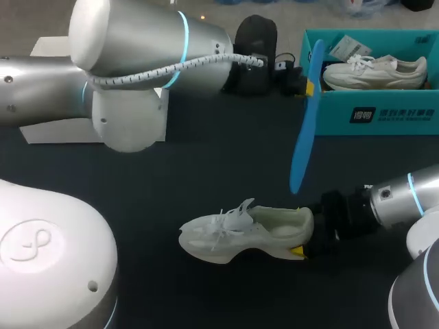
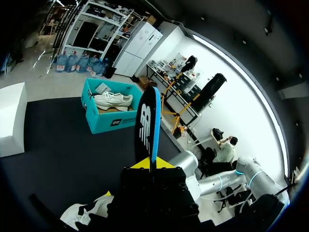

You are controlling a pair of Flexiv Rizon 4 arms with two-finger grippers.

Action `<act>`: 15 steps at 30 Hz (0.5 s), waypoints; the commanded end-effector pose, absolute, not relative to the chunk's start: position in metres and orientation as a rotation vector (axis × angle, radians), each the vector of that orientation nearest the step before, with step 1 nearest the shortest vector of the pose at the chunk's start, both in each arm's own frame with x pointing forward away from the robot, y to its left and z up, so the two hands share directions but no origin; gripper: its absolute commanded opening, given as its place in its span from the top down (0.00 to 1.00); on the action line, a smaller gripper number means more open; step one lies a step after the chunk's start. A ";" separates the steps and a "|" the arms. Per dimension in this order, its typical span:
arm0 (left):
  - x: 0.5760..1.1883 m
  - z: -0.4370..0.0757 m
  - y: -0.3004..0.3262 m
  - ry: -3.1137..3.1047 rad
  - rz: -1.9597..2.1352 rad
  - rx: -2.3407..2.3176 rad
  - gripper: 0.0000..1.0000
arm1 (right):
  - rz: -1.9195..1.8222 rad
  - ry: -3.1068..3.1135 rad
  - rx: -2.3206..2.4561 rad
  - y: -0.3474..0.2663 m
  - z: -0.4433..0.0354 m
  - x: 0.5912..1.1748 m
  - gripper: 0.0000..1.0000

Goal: Take the shoe out of the shoebox, open the shoe tongue, remove and reinsert the insole, then place the shoe into the shoebox

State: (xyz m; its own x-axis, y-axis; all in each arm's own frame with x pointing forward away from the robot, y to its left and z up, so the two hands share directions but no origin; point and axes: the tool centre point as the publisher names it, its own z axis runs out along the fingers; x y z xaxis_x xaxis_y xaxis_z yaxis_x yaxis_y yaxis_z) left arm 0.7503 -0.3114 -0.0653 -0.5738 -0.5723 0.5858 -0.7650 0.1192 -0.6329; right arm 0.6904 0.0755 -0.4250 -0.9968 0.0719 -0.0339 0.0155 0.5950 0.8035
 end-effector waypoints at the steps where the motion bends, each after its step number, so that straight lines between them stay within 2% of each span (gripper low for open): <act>1: 0.750 -0.059 -0.295 -1.208 1.264 -0.108 1.00 | 1.378 2.749 0.078 0.078 -0.430 0.690 1.00; 15: 0.750 -0.059 -0.295 -1.115 1.228 -0.202 1.00 | 1.378 2.749 0.078 0.078 -0.430 0.690 1.00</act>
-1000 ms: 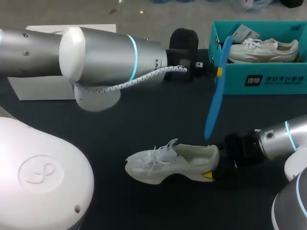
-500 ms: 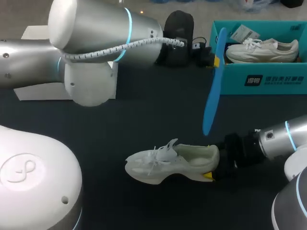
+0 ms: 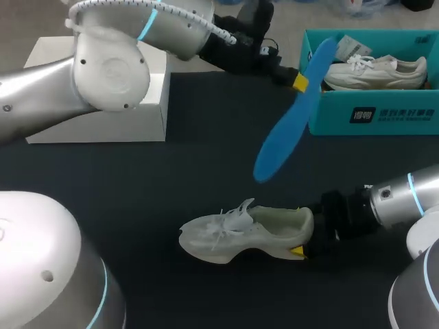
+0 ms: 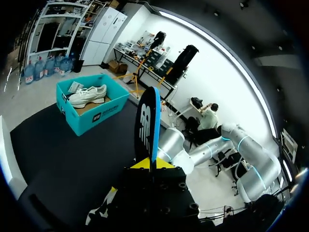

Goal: Take the shoe out of the shoebox, open the shoe tongue, remove and reinsert the insole, then place the shoe into the shoebox

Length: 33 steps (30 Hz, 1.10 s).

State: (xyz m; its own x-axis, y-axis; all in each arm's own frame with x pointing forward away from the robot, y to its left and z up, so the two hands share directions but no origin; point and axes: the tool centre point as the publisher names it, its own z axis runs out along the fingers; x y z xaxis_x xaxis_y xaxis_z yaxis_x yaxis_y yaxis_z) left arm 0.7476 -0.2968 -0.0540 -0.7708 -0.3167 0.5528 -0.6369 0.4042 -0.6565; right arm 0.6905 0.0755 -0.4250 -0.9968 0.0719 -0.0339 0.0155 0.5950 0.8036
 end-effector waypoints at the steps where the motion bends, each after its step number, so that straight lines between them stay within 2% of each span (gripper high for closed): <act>1: 0.750 -0.059 -0.295 -1.115 1.228 -0.202 1.00 | 1.378 2.749 0.078 0.078 -0.430 0.690 1.00; 8: 0.735 -0.057 -0.295 -1.102 1.310 -0.279 1.00 | 1.378 2.749 0.078 0.078 -0.430 0.690 1.00; 14: 0.721 -0.039 -0.289 -1.098 1.367 -0.150 1.00 | 1.378 2.749 0.078 0.078 -0.430 0.690 1.00; 22: 0.709 -0.017 -0.282 -1.327 1.221 -0.058 1.00 | 1.378 2.749 0.078 0.078 -0.430 0.690 1.00; 33: 0.704 -0.021 -0.279 -1.399 1.240 -0.069 1.00 | 1.378 2.749 0.078 0.078 -0.430 0.690 1.00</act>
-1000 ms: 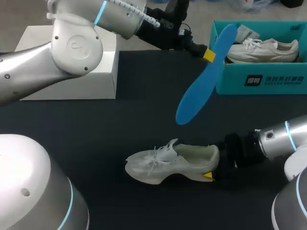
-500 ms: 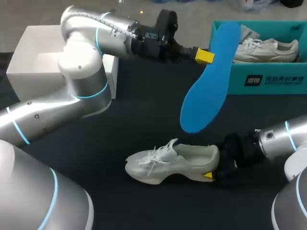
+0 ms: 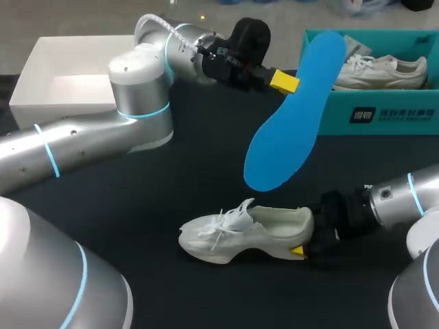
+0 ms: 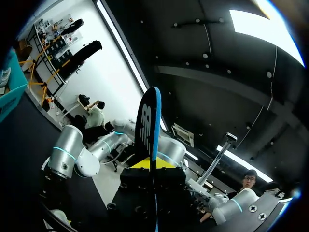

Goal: Take the shoe out of the shoebox, open the shoe tongue, remove and reinsert the insole, then place the shoe into the shoebox

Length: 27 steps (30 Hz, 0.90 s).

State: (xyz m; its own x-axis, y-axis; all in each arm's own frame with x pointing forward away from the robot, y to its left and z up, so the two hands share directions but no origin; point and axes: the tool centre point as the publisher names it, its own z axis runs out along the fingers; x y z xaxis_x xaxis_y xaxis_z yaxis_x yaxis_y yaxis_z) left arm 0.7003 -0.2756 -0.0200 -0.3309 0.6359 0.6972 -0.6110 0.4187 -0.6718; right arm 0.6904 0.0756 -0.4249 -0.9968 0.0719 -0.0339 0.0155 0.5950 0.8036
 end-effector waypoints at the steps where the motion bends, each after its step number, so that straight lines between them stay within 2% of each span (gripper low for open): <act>1: 0.704 -0.021 -0.279 -1.399 1.240 -0.069 1.00 | 1.378 2.749 0.078 0.078 -0.430 0.690 1.00; 13: 0.704 -0.021 -0.279 -1.399 1.240 -0.069 1.00 | 1.378 2.749 0.078 0.078 -0.430 0.690 1.00; 20: 0.681 -0.010 -0.263 -1.842 1.292 0.241 1.00 | 1.378 2.749 0.078 0.078 -0.430 0.690 1.00; 27: 0.671 -0.005 -0.252 -1.930 1.417 0.401 1.00 | 1.378 2.749 0.078 0.078 -0.430 0.690 1.00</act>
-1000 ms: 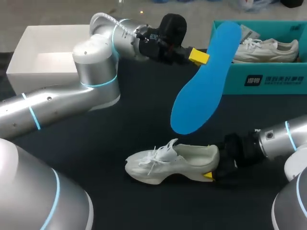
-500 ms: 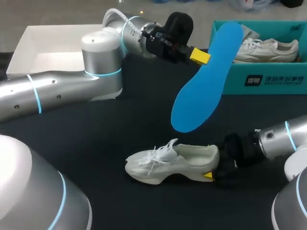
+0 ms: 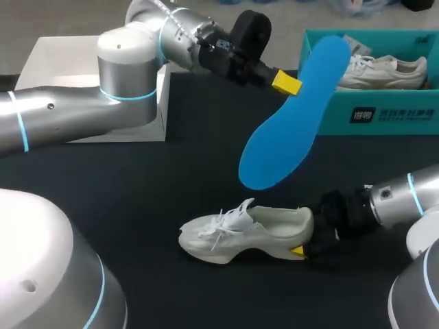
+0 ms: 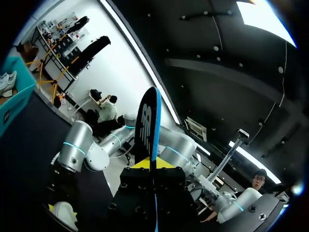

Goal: Take the shoe out of the shoebox, open the shoe tongue, remove and reinsert the insole, then place the shoe into the shoebox

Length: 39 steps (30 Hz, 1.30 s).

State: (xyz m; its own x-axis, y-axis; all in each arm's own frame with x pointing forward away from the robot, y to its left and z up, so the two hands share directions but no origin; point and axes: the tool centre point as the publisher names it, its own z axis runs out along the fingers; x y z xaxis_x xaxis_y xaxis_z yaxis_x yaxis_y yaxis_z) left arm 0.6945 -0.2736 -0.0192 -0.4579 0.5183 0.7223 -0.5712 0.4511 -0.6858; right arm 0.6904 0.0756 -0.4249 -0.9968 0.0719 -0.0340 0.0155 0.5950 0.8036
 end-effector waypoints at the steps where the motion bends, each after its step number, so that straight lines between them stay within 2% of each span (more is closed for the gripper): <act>1: 0.670 -0.006 -0.252 -1.940 1.417 0.429 1.00 | 1.378 2.749 0.078 0.078 -0.430 0.690 1.00; 22: 0.672 -0.018 -0.263 -1.790 1.556 0.542 1.00 | 1.378 2.749 0.078 0.078 -0.430 0.690 1.00; 30: 0.670 -0.019 -0.262 -1.664 1.623 0.283 1.00 | 1.378 2.749 0.078 0.078 -0.430 0.690 1.00; 39: 0.659 -0.015 -0.254 -1.692 1.799 0.210 1.00 | 1.378 2.749 0.078 0.078 -0.430 0.690 1.00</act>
